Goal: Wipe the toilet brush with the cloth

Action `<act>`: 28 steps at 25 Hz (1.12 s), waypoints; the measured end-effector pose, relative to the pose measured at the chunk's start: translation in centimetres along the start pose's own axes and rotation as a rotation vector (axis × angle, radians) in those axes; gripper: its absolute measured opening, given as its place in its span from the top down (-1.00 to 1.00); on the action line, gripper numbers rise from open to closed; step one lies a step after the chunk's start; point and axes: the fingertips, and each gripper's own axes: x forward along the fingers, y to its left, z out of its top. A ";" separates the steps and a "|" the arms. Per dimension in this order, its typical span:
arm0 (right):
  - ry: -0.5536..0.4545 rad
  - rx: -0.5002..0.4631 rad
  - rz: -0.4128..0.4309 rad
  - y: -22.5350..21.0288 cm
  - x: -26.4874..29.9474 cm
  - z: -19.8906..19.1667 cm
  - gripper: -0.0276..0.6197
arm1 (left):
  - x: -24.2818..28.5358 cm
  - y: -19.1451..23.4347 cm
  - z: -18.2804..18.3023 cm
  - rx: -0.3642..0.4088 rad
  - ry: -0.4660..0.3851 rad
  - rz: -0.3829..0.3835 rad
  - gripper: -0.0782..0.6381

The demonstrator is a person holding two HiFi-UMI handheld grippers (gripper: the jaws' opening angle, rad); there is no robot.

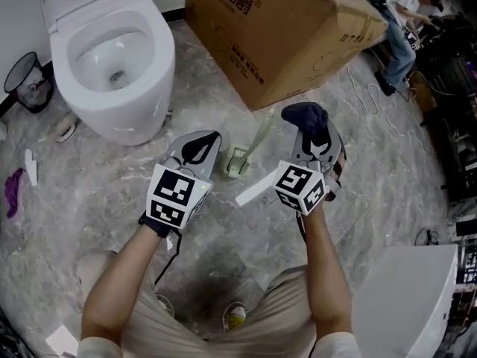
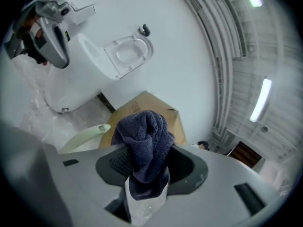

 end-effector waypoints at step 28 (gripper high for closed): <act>-0.136 -0.219 0.454 16.4 -2.6 1.2 0.34 | -0.3 0.2 0.7 -0.006 -0.027 0.020 0.78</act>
